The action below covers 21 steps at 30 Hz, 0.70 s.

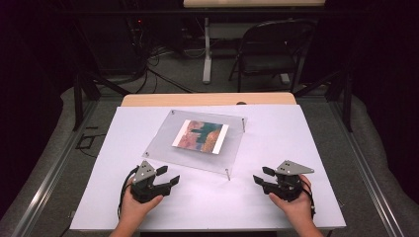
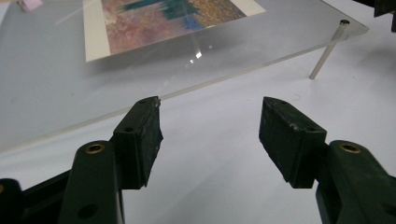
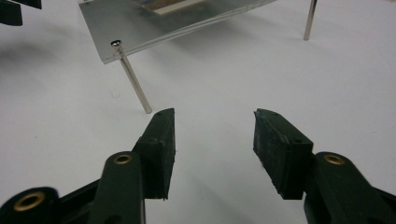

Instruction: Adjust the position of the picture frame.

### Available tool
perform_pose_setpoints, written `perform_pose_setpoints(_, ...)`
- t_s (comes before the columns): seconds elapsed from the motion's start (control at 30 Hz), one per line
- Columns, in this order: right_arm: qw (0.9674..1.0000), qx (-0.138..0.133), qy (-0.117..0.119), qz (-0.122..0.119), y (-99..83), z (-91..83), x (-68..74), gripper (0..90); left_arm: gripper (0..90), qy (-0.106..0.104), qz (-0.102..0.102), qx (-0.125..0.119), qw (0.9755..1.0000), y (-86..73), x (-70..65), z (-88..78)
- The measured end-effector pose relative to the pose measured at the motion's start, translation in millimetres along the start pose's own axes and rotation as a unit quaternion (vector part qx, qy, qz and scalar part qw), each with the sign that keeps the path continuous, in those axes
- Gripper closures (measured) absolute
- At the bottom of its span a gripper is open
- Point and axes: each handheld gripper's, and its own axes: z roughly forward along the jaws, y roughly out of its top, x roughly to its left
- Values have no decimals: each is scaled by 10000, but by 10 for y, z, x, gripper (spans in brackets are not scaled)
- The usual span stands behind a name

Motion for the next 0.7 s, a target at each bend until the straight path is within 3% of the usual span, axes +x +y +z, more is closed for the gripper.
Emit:
perform_pose_setpoints(0.1,10000,28,58,48,-16,23,-4,478,390,-52,-148,11,9999,-15,18,-13)
perform_pose_setpoints(0.17,9999,48,142,8,-17,51,15,478,412,-239,-302,-38,9993,-23,28,-33)
perform_pose_setpoints(0.23,9998,66,182,-42,-15,70,38,479,422,-284,-334,-20,9990,-25,3,-21)
perform_pose_setpoints(0.47,9999,0,156,-47,4,70,62,491,449,-387,-199,165,9989,-12,-116,52)
perform_pose_setpoints(0.53,9999,-24,152,7,2,70,58,490,459,-585,-191,154,9980,-3,-157,93)
perform_pose_setpoints(0.57,9999,-41,142,74,-2,73,48,480,459,-633,-93,186,9978,12,-197,136)
perform_pose_setpoints(0.7,9997,-75,161,170,-10,92,36,469,470,-748,-182,250,9967,37,-259,224)
